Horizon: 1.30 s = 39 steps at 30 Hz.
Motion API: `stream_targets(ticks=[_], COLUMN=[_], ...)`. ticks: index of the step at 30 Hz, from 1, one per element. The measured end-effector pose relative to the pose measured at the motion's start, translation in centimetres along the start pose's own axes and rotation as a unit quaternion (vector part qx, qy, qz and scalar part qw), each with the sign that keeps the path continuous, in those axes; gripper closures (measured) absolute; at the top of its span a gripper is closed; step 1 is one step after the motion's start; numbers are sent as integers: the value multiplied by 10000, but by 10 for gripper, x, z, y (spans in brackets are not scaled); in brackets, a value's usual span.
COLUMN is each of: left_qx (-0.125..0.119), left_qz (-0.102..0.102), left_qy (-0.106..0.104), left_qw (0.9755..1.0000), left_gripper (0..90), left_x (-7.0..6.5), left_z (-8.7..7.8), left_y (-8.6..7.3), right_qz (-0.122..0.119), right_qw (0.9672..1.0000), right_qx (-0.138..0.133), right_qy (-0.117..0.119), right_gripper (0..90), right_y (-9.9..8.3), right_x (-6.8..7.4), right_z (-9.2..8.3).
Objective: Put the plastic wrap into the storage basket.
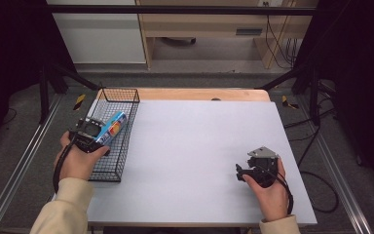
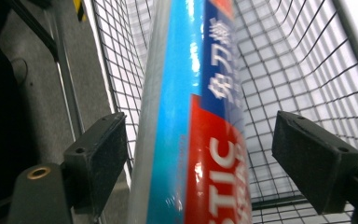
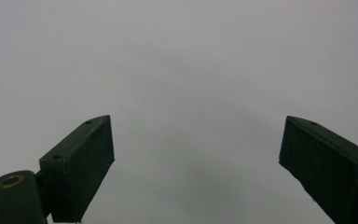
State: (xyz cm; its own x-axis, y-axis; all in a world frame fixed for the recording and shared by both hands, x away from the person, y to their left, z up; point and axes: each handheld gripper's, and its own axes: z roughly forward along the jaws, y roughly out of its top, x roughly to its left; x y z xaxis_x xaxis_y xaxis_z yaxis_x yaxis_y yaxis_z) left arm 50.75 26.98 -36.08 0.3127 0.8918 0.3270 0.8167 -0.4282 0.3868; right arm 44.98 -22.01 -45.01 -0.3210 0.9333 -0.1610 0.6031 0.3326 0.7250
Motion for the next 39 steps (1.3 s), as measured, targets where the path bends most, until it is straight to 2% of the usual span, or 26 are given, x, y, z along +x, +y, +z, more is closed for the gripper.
stream_targets(ticks=[3, 6, 8, 10, 11, 14, 15, 19, 21, 24, 25, 29, 32, 33, 37, 39], left_qx=[-309, -705, -975, -1275, -1351, -1702, -1832, -2181, -2363, -2654, -2777, -2943, -3043, -3048, -3177, -3147], left_qz=[62, 104, 149, 203, 259, 373, 416, 642, 703, 763, 849, 997, 1073, 1081, 1164, 1183], left_qy=[-19, -127, -273, -484, -566, -824, -903, -1126, -1259, -1517, -1543, -1829, -1979, -2030, -2173, -2299], left_qw=[9995, 9974, 9947, 9904, 9889, 9812, 9780, 9673, 9609, 9491, 9444, 9327, 9256, 9243, 9156, 9133], left_gripper=[153, 125, 115, 110, 104, 98, 96, 89, 82, 76, 73, 61, 54, 50, 47, 41], left_x=[-5, -13, -20, -29, -31, -42, -45, -57, -63, -72, -75, -89, -98, -101, -110, -116], left_z=[-10, -20, -25, -30, -32, -38, -40, -42, -42, -41, -40, -35, -29, -27, -18, -12], left_y=[0, 1, 2, 2, 2, 5, 6, 14, 19, 26, 28, 33, 33, 33, 30, 29], right_qz=[-39, -32, -17, -57, -51, -88, -115, -115, -92, -84, -69, 65, 120, 95, 114, 126], right_qw=[10000, 9999, 9999, 9998, 9996, 9992, 9991, 9990, 9989, 9985, 9983, 9982, 9981, 9982, 9981, 9981], right_qx=[-21, -72, -133, -170, -233, -347, -363, -418, -459, -545, -574, -587, -598, -593, -598, -605], right_qy=[-29, -76, -108, -129, -158, -162, -163, -124, -59, -6, 11, 33, 17, -3, 25, 16], right_gripper=[105, 98, 83, 77, 70, 58, 55, 50, 50, 47, 46, 45, 45, 45, 45, 45], right_y=[0, 0, 0, 0, 0, 1, 1, 2, 2, 2, 2, 1, 1, 0, -1, -2], right_x=[-1, -2, -3, -3, -3, -3, -2, 1, 2, 0, 0, -2, -2, -2, -2, -3], right_z=[0, -2, -3, -5, -6, -7, -8, -7, -7, -7, -7, -7, -7, -6, -7, -7])
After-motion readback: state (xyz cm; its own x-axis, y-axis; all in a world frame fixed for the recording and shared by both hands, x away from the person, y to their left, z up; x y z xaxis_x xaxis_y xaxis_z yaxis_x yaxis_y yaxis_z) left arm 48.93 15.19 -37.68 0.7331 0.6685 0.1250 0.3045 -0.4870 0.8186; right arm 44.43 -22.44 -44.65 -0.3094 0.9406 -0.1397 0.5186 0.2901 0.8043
